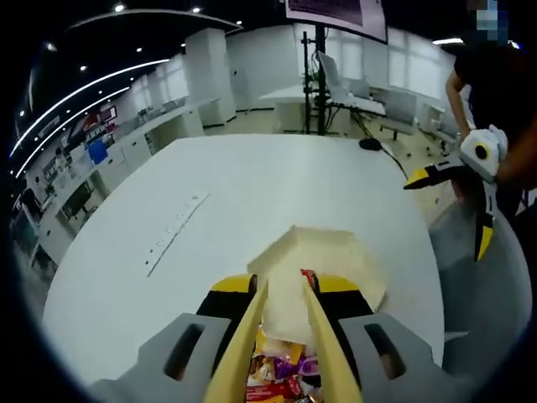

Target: Place the target food into the container with the food tongs after gripping and lifting it, then release it inside without dropping or visibly crushing the food.

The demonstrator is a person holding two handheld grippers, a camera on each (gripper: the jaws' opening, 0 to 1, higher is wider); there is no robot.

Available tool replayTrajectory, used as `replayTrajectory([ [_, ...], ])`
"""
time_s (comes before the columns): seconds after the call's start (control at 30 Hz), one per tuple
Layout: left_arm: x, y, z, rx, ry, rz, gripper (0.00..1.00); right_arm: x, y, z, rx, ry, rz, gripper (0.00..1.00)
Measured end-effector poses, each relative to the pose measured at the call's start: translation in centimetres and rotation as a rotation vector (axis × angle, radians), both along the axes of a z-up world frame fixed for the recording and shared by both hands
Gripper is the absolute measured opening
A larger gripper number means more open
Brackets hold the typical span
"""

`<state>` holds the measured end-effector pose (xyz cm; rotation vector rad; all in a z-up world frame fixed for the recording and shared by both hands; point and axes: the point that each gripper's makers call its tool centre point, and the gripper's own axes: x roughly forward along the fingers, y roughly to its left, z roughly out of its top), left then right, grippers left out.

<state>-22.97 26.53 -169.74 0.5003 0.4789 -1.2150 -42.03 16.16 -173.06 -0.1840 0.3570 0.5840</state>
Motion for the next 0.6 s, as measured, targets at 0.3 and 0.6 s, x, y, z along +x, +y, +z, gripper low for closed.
replayTrajectory([
  [0.3,-0.9,4.7,-1.9,0.043,0.003,0.050,0.22,-0.3,0.3,0.2,-0.041,-0.034,0.030,0.99],
  [0.6,-2.2,8.3,-5.2,0.069,0.049,0.135,0.22,-0.3,0.5,0.6,-0.022,-0.052,0.041,0.99],
])
